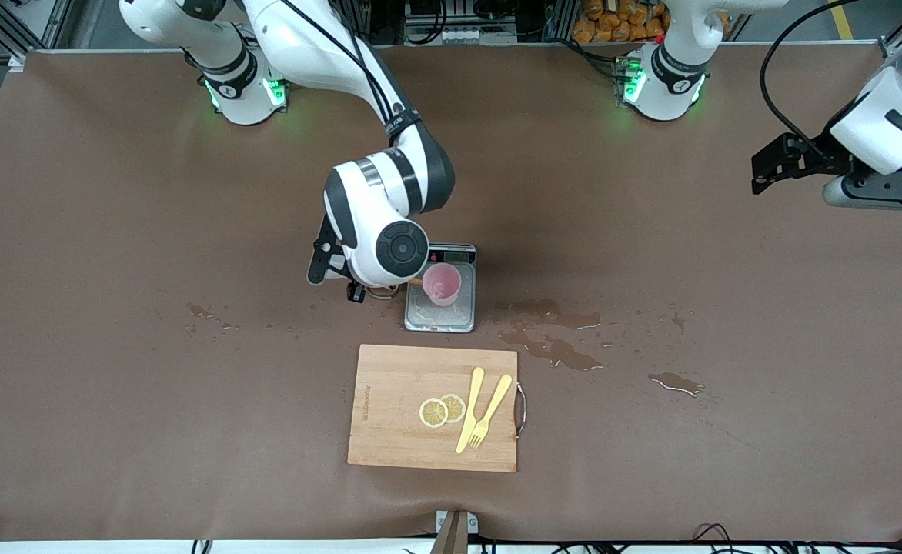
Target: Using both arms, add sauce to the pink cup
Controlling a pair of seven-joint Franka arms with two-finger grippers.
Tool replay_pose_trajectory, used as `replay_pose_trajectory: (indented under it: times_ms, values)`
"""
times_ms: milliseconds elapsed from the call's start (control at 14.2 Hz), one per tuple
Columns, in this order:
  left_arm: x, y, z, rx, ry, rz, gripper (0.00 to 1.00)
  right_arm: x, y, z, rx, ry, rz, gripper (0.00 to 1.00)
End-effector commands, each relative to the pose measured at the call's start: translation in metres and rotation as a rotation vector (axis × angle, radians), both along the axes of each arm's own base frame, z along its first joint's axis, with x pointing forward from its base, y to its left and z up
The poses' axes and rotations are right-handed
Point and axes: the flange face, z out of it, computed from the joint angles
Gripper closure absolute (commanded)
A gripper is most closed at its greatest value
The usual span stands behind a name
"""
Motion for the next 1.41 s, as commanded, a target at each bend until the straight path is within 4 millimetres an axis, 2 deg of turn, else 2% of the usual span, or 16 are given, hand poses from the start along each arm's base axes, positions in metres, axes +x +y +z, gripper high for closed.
replay_pose_trajectory:
  times_ms: [0,281,492,563,703,844,1055,1125,1266,1336]
  values:
    - [-0.003,-0.006,0.004,0.033,-0.02,-0.039,0.0,-0.001,0.005,0.009,-0.027,-0.017,-0.001,0.91]
    - [-0.001,-0.008,0.003,0.031,-0.029,-0.04,0.0,0.008,-0.006,0.024,0.01,-0.02,-0.007,0.88]
    - [-0.001,-0.006,0.003,0.031,-0.029,-0.038,0.0,0.021,-0.025,0.034,0.115,0.022,-0.003,0.88]
    - [-0.001,-0.004,0.002,0.03,-0.024,-0.035,0.0,0.027,-0.035,0.039,0.149,0.031,-0.006,0.84]
    - [-0.001,-0.003,-0.001,0.031,-0.018,-0.032,0.0,0.041,-0.059,0.056,0.25,0.048,-0.007,0.84]
    - [-0.002,-0.004,0.0,0.031,-0.018,-0.035,0.0,0.057,-0.092,0.074,0.36,0.07,0.027,0.84]
    - [-0.001,-0.004,0.001,0.031,-0.02,-0.037,0.0,0.071,-0.138,0.075,0.514,0.147,0.059,0.84]
    - [-0.002,-0.008,0.001,0.031,-0.02,-0.043,0.0,0.077,-0.153,0.085,0.552,0.137,0.058,0.84]
    - [-0.003,-0.013,0.001,0.031,-0.02,-0.052,0.0,0.087,-0.182,0.093,0.643,0.127,0.051,0.84]
    - [-0.005,-0.017,0.002,0.031,-0.022,-0.06,0.0,0.092,-0.206,0.093,0.72,0.142,0.055,0.84]
